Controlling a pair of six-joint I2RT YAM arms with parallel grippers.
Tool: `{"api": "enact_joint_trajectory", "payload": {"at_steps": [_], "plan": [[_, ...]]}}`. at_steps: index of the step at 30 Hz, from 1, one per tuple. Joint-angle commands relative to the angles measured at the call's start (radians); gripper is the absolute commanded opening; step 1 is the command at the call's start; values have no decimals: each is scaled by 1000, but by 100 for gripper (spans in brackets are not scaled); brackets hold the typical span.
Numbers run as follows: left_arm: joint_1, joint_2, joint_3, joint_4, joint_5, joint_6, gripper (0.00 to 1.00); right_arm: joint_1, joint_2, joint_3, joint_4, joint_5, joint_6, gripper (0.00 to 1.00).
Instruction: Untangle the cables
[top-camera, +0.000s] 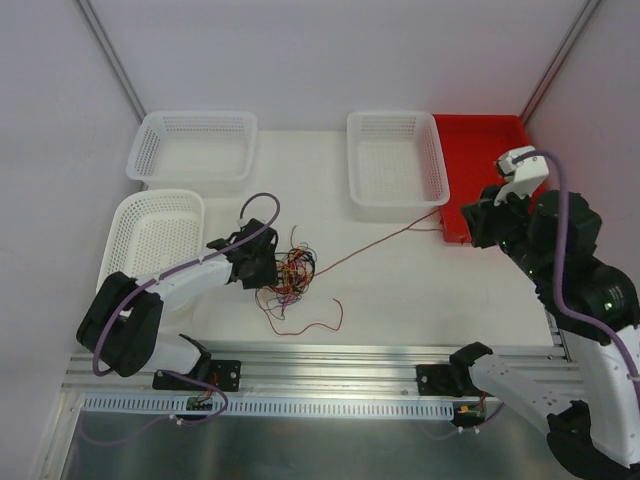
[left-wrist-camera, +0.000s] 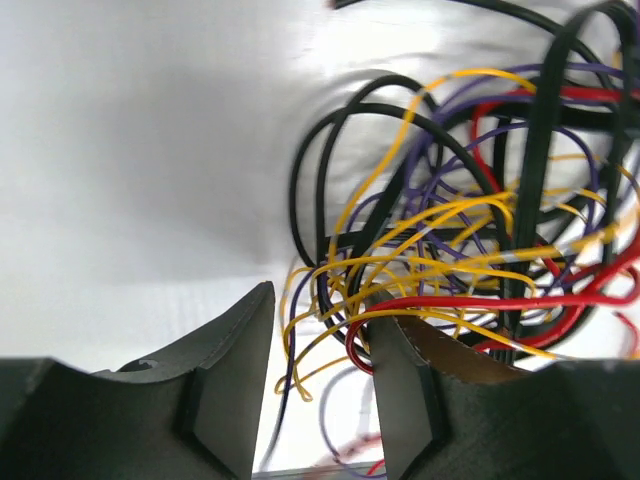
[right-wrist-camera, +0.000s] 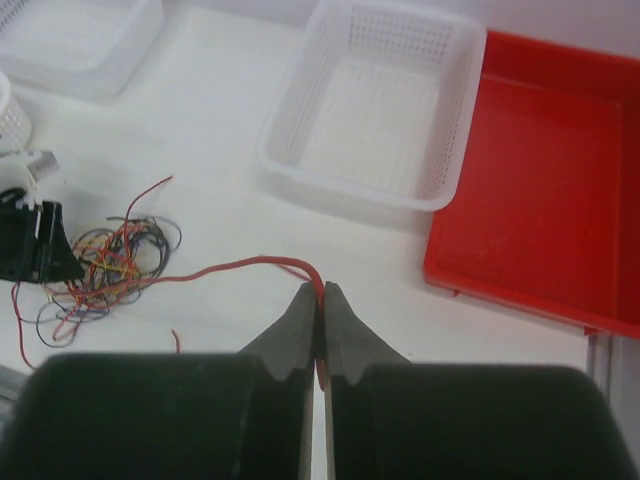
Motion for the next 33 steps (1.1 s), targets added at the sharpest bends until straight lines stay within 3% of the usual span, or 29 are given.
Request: {"api": "enact_joint_trajectory", "payload": {"at_steps": [1,8,14,17,24,26,27,28,29,33], "plan": [[15,-2,2,-108,-84,32,42,-9,-19,140,-6,72,-21,1],[28,4,11,-122,-116,25,47,-9,-2,319,-9,76,-27,1],[37,-4,11,-134,-141,31,48,-9,-8,301,-16,93,-10,1],[37,-35,17,-140,-130,39,49,-9,-5,203,-53,69,20,1],[37,-125,23,-140,-68,86,52,-10,-24,-293,20,65,141,1],[37,-136,16,-140,-52,89,53,-12,-4,-415,33,81,171,14],[37,-136,12,-140,-47,89,54,-10,2,-443,43,93,195,25],[38,-136,11,-140,-35,89,54,-12,10,-463,45,98,201,38],[37,-134,8,-140,-28,88,54,-12,25,-489,45,101,204,59],[35,-128,2,-139,-6,72,56,34,65,-487,77,-52,162,80]]}}
